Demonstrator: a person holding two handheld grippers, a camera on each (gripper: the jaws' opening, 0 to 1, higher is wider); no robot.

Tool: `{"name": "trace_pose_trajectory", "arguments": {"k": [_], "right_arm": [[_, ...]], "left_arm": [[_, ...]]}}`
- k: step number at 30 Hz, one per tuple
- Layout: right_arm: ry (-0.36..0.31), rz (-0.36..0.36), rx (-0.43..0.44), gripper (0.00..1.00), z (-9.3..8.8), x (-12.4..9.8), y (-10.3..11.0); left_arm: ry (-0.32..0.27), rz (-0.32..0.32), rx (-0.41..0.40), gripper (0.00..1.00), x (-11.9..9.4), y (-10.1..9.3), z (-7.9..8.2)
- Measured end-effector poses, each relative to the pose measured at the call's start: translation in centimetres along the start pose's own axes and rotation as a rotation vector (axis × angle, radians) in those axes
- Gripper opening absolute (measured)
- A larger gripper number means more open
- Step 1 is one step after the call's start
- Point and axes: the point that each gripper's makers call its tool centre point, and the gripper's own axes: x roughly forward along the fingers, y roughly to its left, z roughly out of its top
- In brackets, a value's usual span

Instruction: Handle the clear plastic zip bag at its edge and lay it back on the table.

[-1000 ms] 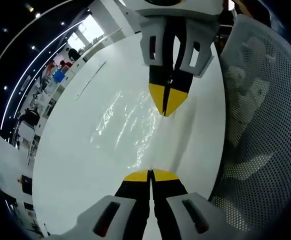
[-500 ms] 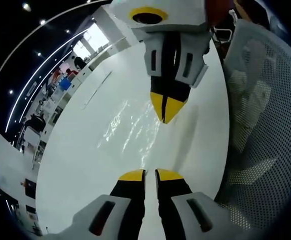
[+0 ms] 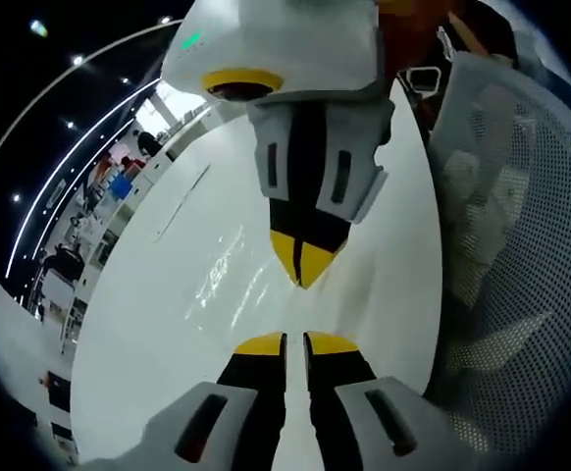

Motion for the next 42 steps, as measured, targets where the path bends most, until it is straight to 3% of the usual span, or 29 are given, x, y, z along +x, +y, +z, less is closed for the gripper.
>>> {"name": "trace_pose_trajectory", "arguments": {"k": [16, 31, 42], "right_arm": [[-0.005, -0.007, 0.002, 0.0, 0.3, -0.5, -0.5], [-0.013, -0.039, 0.041, 0.0, 0.5, -0.6, -2.1], [-0.059, -0.139, 0.08, 0.0, 1.6, -1.4, -4.7]], "left_arm": [[0.028, -0.017, 0.017, 0.01, 2.2, -0.4, 0.3], [0.055, -0.029, 0.031, 0.0, 2.7, -0.6, 0.4], [0.071, -0.055, 0.03, 0.0, 2.9, -1.5, 0.4]]}}
